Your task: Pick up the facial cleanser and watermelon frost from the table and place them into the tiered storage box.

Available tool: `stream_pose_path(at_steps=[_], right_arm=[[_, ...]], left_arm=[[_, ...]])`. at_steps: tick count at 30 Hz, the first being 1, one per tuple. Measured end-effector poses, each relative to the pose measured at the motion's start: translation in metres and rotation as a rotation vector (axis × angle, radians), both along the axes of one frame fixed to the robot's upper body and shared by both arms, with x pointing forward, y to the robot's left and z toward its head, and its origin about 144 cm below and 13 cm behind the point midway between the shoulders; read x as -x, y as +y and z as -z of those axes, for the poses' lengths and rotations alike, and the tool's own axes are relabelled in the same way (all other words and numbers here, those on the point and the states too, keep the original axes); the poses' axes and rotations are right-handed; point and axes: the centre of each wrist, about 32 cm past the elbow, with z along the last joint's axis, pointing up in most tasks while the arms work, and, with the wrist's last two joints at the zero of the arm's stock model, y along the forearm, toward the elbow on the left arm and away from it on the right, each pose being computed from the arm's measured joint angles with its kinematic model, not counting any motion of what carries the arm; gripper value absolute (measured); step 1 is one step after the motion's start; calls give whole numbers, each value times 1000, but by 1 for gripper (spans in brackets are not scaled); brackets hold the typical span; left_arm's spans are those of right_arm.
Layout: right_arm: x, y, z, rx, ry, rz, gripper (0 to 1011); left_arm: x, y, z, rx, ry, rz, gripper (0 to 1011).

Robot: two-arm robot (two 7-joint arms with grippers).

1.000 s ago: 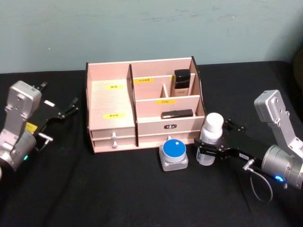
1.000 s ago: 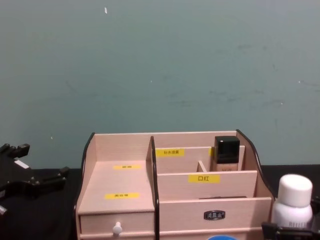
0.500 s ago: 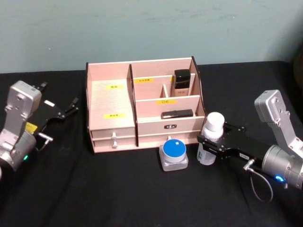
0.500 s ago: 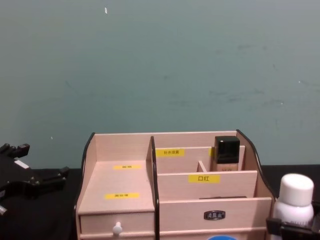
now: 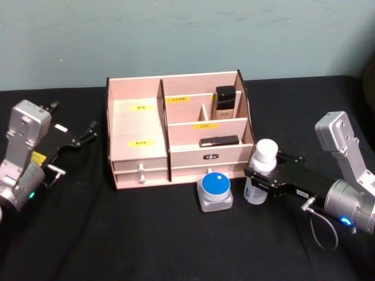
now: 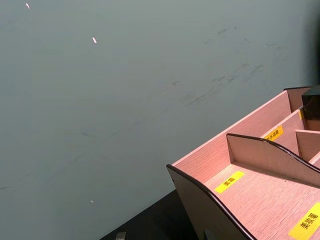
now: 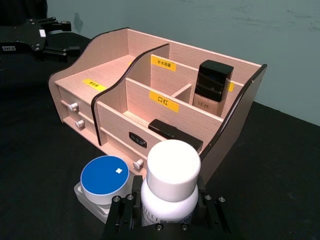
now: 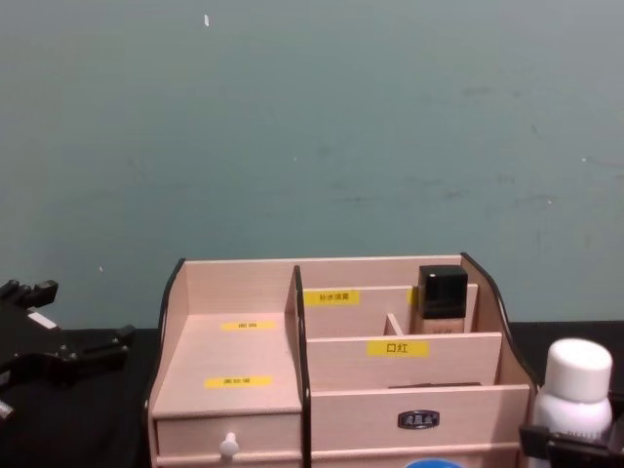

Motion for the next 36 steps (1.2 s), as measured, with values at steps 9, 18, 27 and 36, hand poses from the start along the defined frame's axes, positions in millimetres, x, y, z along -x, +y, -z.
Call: stream_pose_path(at_steps=[9,18,27,36], right_arm=[[-1,0,-5,-12,-15,-14,602],[-1,0,-35,11,-76,-48,602],[-2,7,-68,-8,-144,-107,602],[-9,18,-85,-22,-178,-154,602]], left_arm=[[0,0,0,0,0,0,1010],[0,0,0,0,0,0,1010],[0,0,0,0,0,0,1009],[0,0,0,0,0,0,1010]])
